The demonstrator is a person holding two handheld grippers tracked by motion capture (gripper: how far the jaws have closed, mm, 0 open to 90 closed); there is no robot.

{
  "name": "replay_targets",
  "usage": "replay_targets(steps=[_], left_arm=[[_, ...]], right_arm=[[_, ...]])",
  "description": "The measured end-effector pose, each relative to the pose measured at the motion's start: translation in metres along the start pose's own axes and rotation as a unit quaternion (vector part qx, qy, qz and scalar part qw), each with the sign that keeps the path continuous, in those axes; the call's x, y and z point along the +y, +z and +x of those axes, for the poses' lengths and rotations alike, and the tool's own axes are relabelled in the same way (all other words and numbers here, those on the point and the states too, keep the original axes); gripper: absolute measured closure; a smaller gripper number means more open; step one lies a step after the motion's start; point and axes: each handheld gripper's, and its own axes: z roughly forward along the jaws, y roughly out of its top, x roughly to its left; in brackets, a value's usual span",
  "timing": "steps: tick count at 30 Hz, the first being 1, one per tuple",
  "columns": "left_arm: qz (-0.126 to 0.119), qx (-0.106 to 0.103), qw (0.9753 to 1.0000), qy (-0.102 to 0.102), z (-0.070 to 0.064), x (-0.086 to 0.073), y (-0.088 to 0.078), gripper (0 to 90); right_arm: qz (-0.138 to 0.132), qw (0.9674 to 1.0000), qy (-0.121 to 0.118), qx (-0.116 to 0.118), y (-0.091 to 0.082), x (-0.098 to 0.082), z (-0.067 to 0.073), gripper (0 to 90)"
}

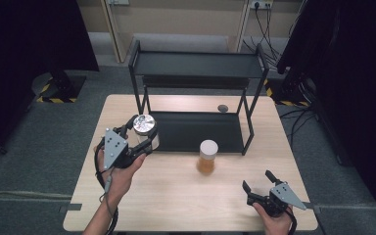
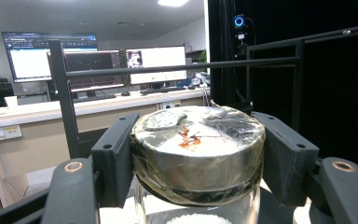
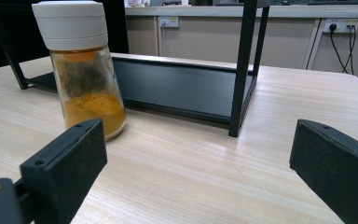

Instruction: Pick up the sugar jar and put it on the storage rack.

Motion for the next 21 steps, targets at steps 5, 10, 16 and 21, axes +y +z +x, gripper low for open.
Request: replay_targets(steps=[5, 10, 16, 21], left_arm=[[-0.003, 0.0, 1.0, 0.001, -0.001, 0.003, 0.003, 35.0], [-0.006, -0.008, 0.9999, 0.0, 0.002, 0.007, 0.006, 35.0], [-0.01, -0.005, 0.9999, 0.003, 0.003, 0.015, 0.009, 35.0], [-0.012, -0.004, 0.9999, 0.008, 0.004, 0.02, 0.011, 35.0]], right_arm=[[-0.001, 1.0, 0.002, 0.0, 0.0, 0.0, 0.0, 4.1], [-0.001, 1.0, 0.001, -0.001, 0.0, 0.0, 0.0, 4.2], [-0.001, 1.0, 0.0, -0.001, 0.0, 0.0, 0.0, 4.1], [0.0, 1.0, 0.002, 0.0, 0.0, 0.0, 0.0, 4.1]])
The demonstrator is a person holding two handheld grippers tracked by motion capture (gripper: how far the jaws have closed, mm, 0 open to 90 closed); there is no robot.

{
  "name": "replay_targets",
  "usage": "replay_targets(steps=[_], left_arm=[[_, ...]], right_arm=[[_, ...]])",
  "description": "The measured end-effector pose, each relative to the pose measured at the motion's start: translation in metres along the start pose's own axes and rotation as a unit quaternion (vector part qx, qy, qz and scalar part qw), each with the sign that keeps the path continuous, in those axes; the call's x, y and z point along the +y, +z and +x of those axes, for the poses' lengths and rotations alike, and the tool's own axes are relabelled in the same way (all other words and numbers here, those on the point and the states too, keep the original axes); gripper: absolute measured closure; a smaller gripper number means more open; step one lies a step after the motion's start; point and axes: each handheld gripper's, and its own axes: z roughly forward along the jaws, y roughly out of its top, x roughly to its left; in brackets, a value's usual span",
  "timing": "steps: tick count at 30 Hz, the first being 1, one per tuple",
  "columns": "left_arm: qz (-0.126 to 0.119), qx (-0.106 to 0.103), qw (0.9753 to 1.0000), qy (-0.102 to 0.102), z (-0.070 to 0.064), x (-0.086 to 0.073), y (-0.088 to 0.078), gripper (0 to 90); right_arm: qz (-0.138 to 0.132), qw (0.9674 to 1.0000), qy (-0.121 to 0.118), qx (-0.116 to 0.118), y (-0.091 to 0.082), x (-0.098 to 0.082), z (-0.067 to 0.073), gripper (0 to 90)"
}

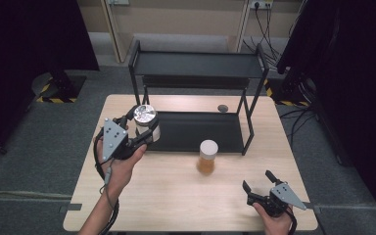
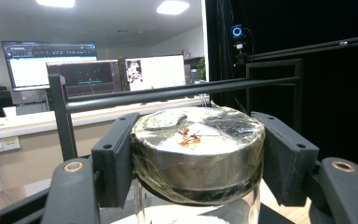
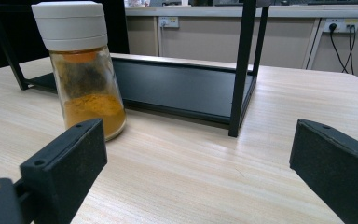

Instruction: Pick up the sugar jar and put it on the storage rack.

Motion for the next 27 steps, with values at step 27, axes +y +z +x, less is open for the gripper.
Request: replay_targets(steps=[27], left_arm=[[-0.018, 0.005, 0.9998, 0.006, 0.006, 0.026, 0.019, 34.9]], right_arm=[[-0.001, 1.0, 0.001, 0.0, 0.0, -0.001, -0.001, 4.1]])
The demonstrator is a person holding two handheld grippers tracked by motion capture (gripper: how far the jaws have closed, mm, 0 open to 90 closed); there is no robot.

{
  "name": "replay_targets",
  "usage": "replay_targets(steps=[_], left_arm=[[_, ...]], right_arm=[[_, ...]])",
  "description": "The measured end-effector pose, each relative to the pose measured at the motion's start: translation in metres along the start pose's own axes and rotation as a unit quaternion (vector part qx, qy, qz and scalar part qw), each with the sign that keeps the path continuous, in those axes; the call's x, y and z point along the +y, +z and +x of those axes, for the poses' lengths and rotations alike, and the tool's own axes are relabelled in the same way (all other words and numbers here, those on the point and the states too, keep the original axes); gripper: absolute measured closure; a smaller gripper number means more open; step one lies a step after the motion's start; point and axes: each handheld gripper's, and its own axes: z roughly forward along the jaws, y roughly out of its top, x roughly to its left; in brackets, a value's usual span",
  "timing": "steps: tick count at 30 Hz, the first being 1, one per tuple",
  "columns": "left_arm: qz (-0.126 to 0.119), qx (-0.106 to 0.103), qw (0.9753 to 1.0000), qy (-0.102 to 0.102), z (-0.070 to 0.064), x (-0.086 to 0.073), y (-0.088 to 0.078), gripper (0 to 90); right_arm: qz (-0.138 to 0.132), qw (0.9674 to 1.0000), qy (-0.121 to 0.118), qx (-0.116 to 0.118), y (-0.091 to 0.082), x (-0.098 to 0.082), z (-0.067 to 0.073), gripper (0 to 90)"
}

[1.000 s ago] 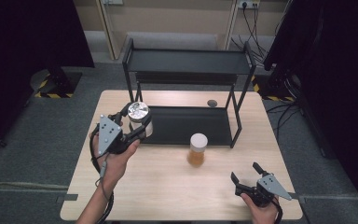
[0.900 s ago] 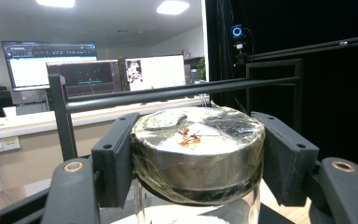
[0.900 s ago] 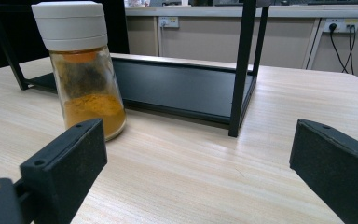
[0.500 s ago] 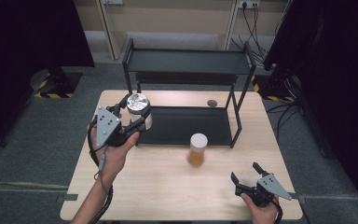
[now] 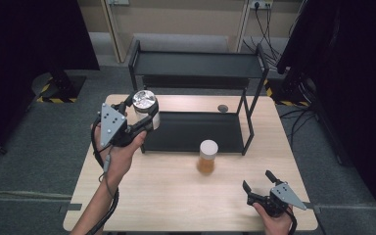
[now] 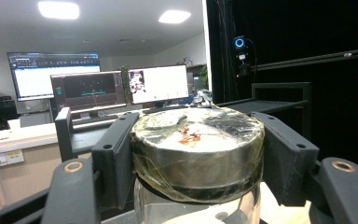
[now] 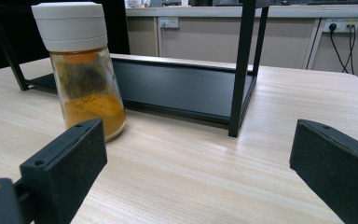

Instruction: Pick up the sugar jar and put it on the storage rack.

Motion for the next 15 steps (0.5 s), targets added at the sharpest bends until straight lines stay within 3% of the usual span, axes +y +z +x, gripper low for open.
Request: replay_targets(steps=[15], left_arm=[[-0.005, 0.011, 0.9999, 0.001, 0.004, 0.012, 0.016, 35.0]], right_arm=[[0.001, 1.0, -0.001, 0.001, 0.0, 0.0, 0.0, 4.1]])
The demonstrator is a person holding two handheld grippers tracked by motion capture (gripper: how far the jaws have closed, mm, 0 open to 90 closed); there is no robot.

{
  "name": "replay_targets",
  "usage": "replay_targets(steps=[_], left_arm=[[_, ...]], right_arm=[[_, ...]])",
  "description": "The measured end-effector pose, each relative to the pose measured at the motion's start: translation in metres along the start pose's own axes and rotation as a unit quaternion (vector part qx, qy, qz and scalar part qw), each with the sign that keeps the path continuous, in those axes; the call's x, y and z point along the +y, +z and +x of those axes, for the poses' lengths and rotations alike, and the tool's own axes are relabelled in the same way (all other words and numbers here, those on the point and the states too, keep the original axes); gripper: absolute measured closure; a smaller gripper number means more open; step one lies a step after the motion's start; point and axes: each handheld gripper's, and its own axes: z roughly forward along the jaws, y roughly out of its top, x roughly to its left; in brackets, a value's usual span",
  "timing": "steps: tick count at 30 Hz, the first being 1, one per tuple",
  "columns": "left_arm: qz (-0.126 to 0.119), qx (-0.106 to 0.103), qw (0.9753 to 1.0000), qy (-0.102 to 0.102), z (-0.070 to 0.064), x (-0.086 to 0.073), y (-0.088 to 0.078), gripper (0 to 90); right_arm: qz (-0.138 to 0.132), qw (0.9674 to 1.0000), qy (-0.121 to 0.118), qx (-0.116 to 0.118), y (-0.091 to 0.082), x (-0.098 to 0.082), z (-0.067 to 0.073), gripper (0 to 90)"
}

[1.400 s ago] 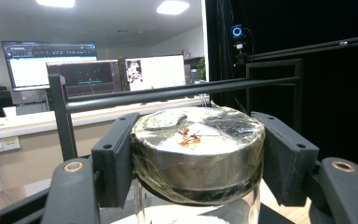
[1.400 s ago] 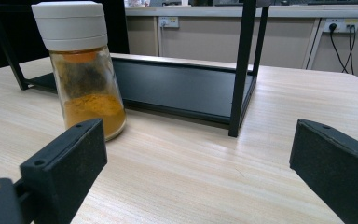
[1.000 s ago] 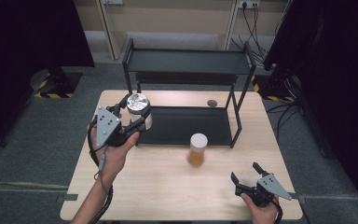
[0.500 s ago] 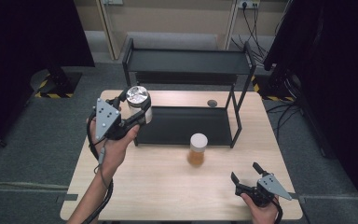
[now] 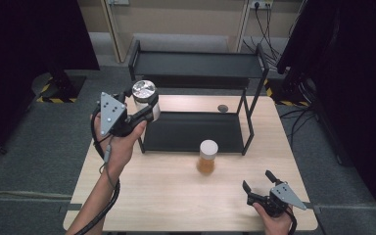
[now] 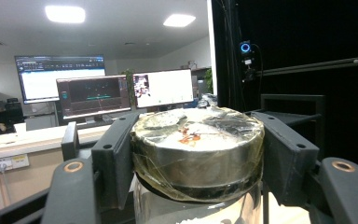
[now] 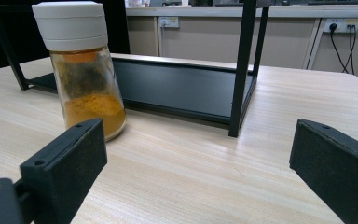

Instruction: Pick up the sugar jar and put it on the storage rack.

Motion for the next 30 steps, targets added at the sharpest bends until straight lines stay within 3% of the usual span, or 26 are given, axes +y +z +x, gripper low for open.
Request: replay_targets(steps=[30], left_arm=[[-0.007, 0.017, 0.9998, 0.001, 0.008, 0.031, 0.03, 35.0]], right_arm=[[0.001, 1.0, -0.001, 0.001, 0.0, 0.0, 0.0, 4.2]])
